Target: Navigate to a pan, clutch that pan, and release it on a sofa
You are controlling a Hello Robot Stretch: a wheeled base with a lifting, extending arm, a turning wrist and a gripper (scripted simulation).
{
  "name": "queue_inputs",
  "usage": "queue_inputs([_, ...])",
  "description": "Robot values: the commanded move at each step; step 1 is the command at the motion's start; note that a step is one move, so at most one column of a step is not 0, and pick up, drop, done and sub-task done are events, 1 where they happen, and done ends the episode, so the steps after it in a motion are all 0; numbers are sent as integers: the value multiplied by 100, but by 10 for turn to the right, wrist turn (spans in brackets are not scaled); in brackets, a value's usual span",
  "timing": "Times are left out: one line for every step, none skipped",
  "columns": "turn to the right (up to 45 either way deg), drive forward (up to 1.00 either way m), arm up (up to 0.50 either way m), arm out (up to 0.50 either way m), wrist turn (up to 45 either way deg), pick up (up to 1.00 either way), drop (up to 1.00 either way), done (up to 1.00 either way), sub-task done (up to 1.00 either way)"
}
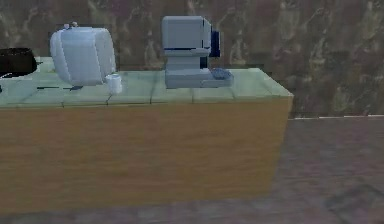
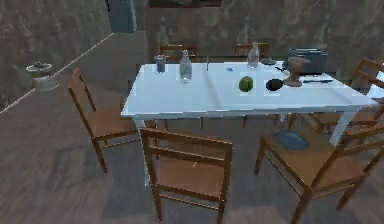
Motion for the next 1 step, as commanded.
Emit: queue_inputs([-450,0,0,0,0,0,0,0,0])
